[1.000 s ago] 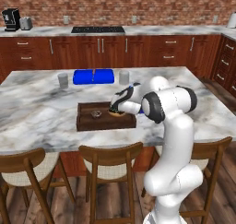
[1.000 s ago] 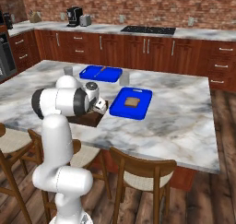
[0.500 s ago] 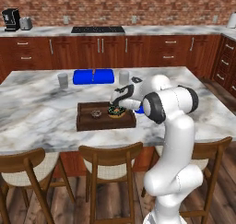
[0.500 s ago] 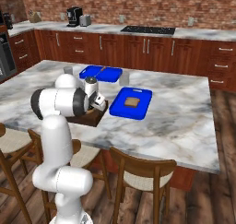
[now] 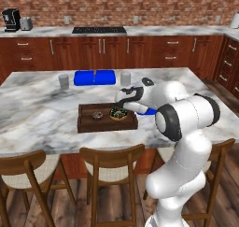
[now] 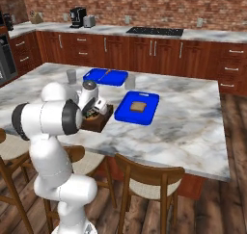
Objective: Take the cupcake and donut from the fridge and place them on the empty tray on the dining counter.
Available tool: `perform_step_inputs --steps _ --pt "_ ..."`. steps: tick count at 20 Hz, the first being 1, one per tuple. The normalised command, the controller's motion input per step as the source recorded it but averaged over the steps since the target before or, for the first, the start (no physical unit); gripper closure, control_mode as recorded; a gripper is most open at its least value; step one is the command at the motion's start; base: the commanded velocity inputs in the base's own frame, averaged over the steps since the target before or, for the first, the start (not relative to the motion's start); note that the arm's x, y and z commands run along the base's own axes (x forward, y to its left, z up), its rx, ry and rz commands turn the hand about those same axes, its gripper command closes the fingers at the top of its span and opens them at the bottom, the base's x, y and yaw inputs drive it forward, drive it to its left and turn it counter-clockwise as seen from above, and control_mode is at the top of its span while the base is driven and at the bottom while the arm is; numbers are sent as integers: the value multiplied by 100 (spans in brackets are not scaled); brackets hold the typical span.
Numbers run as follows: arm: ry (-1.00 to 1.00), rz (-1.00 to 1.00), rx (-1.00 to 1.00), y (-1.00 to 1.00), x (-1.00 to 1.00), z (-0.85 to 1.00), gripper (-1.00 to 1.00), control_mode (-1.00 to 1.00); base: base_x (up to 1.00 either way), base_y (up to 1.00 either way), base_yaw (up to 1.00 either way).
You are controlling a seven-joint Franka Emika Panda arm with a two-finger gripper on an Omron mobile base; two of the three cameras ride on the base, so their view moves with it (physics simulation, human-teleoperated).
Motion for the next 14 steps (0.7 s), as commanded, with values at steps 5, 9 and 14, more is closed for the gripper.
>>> perform_step_inputs --steps 5,9,14 --pt "-4 3 -6 -38 -64 100 -100 -100 0 0 0" --pt "9 2 -27 -91 -100 100 -100 -100 0 0 0" --pt "15 9 -14 -79 -100 100 -100 -100 0 0 0"
